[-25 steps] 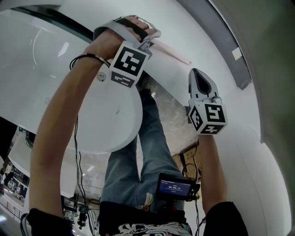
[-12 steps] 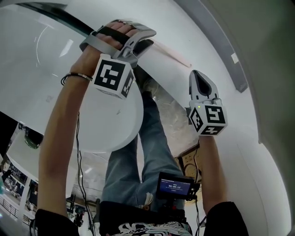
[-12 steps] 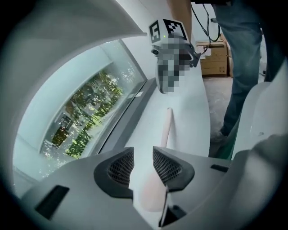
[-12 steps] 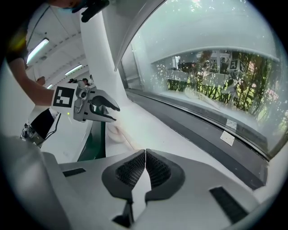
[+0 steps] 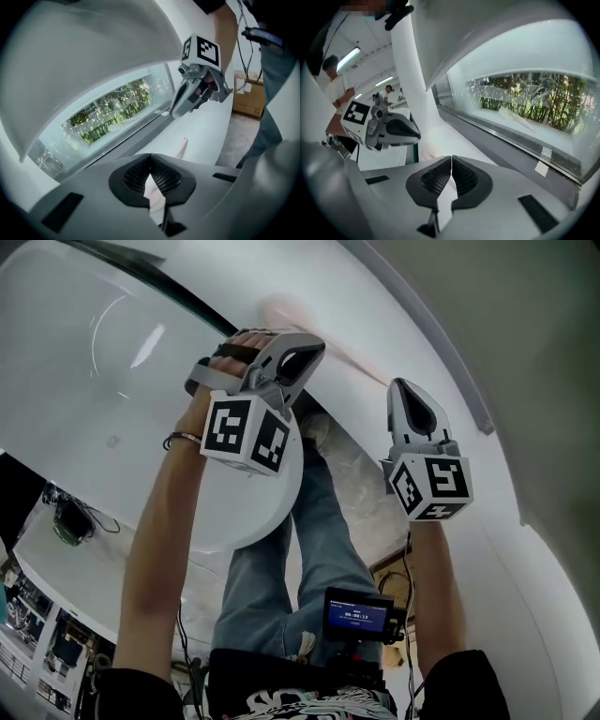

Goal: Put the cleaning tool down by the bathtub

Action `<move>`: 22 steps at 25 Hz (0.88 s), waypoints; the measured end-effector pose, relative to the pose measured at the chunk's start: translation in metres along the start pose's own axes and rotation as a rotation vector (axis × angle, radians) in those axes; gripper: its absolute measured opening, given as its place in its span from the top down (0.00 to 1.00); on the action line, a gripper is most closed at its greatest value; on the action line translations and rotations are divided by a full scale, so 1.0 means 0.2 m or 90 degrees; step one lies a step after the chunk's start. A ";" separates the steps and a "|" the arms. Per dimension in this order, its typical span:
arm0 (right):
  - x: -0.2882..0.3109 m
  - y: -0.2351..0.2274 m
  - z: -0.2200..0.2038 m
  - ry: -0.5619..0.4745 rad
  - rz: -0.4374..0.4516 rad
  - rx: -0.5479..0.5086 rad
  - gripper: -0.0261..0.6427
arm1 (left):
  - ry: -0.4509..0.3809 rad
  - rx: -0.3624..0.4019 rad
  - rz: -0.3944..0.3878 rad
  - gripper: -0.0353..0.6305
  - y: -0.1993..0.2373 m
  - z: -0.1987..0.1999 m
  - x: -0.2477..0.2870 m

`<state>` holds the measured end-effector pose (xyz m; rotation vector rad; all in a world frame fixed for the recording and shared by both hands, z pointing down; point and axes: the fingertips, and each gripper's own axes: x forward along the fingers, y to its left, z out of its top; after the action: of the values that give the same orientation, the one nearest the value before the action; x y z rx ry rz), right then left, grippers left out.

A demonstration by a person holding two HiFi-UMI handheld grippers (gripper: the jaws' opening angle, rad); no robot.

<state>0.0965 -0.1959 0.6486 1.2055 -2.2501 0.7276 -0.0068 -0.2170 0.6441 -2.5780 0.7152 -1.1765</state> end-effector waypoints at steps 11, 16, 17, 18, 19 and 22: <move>-0.30 0.22 0.09 -0.106 -0.025 -0.013 0.92 | -0.074 -0.189 0.166 0.92 0.02 0.05 -0.44; -0.50 0.35 0.19 -0.139 -0.038 -0.009 0.92 | -0.096 -0.207 0.162 0.92 -0.03 0.15 -0.67; -0.52 0.37 0.23 -0.146 -0.040 -0.017 0.92 | -0.106 -0.211 0.169 0.92 -0.02 0.19 -0.73; -0.55 0.39 0.26 -0.153 -0.043 -0.025 0.92 | -0.118 -0.217 0.176 0.92 -0.01 0.22 -0.78; -0.58 0.40 0.29 -0.159 -0.047 -0.034 0.92 | -0.130 -0.224 0.181 0.92 0.00 0.25 -0.84; -0.70 0.49 0.36 -0.169 -0.062 -0.059 0.92 | -0.154 -0.251 0.189 0.92 -0.01 0.32 -1.01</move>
<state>0.0704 -0.1126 0.4856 1.4261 -2.3863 0.4427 -0.0716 -0.1124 0.4719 -2.7180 1.3240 -0.6728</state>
